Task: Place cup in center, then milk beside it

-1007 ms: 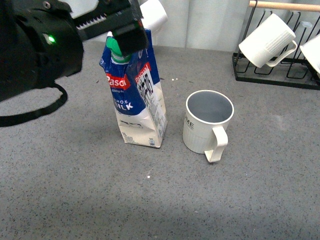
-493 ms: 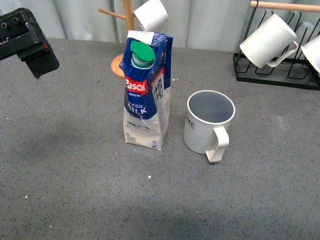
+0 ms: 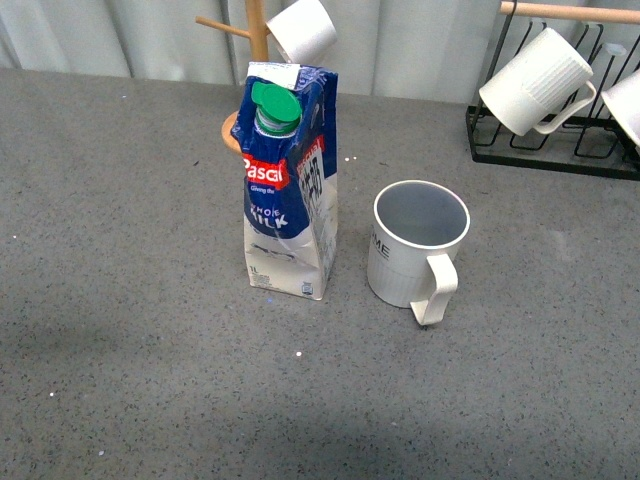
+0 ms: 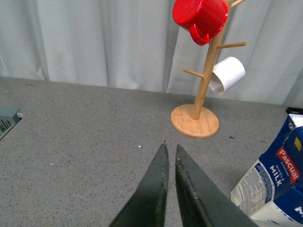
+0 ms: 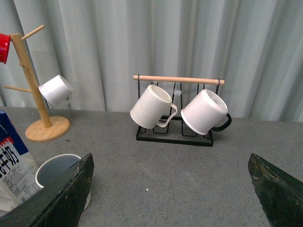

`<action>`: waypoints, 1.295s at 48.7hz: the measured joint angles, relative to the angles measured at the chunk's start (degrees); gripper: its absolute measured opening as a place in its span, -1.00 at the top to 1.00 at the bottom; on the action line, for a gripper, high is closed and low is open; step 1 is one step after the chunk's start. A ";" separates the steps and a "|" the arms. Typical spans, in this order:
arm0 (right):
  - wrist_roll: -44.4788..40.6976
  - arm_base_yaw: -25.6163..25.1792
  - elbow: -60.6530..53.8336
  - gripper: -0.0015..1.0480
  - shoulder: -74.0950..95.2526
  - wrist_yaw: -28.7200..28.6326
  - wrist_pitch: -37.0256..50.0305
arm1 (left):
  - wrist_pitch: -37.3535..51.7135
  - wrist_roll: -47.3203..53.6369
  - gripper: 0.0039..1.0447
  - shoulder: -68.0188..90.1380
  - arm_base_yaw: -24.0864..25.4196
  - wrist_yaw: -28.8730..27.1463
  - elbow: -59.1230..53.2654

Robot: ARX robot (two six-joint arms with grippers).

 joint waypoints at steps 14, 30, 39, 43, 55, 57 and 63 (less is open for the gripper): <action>0.00 0.00 0.00 -0.82 0.00 0.00 0.02 | -9.79 0.61 0.93 -15.23 4.90 4.90 -4.37; 0.00 0.00 0.00 -0.82 0.00 0.02 0.00 | -22.10 0.66 0.93 -30.75 5.11 5.18 -7.17; 0.00 0.00 0.00 -0.82 0.00 0.00 0.02 | -29.81 0.66 0.93 -39.54 5.11 5.16 -7.21; 0.00 0.00 0.00 -0.82 0.00 0.00 0.00 | -32.39 0.66 0.93 -42.38 5.11 5.16 -7.21; 0.00 0.00 0.00 -0.82 0.00 0.00 0.02 | -38.95 0.66 0.93 -49.42 5.11 5.16 -7.23; 0.00 0.00 0.00 -0.82 0.00 0.00 0.00 | -39.87 0.66 0.93 -50.47 5.11 5.16 -7.23; 0.00 0.00 0.00 -0.82 0.00 0.00 0.00 | -42.60 0.66 0.93 -53.13 5.11 5.16 -7.23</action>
